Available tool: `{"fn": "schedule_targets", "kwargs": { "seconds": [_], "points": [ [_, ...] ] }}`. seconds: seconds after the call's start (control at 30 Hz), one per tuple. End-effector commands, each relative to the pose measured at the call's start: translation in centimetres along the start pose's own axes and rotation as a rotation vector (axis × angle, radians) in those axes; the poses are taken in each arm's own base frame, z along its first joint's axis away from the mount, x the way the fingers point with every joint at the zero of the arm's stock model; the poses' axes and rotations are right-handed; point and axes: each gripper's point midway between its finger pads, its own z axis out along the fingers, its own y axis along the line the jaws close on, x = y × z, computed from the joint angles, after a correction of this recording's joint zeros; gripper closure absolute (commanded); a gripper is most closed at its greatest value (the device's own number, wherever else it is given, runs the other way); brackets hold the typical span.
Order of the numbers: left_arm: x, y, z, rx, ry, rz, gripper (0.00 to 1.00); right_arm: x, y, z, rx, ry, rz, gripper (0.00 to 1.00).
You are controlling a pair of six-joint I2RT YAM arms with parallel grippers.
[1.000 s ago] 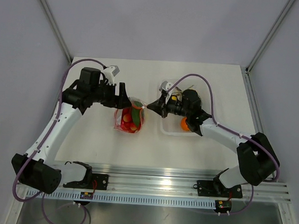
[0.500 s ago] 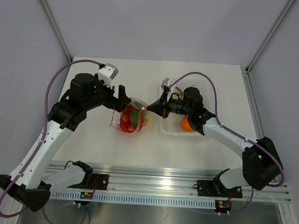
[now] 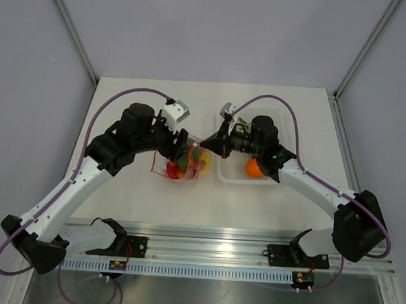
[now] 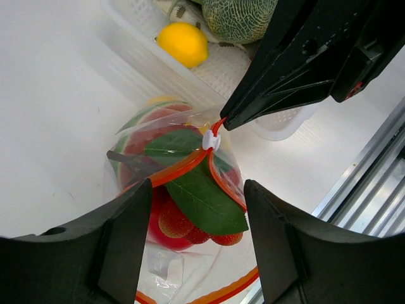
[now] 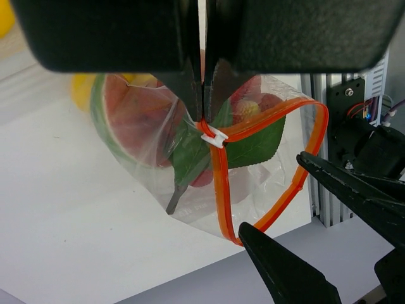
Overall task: Place the food in the zip-top bag and seal the zipper
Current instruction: Zip the zipper food storage bag at the center of the board.
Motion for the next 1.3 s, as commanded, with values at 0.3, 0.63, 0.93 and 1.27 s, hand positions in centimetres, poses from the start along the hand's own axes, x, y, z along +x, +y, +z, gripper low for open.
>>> {"fn": "schedule_targets", "kwargs": {
  "seconds": [0.3,0.63,0.93,1.27],
  "points": [
    [-1.4,-1.6,0.7,0.039,-0.063,0.091,0.36,-4.4,0.6,0.5,-0.032,-0.093,-0.019,1.00],
    [-0.7,-1.0,2.2,0.008,-0.030,0.126,0.43,-4.4,1.0,0.6,-0.050,-0.094,0.002,1.00],
    [-0.1,-0.5,3.0,-0.007,-0.031,0.132,0.49,-4.4,1.2,0.4,-0.063,-0.110,0.011,1.00],
    [-0.9,-0.5,3.8,-0.009,-0.050,0.117,0.63,-4.6,1.5,0.3,-0.073,-0.119,0.008,1.00]
  ]
}}
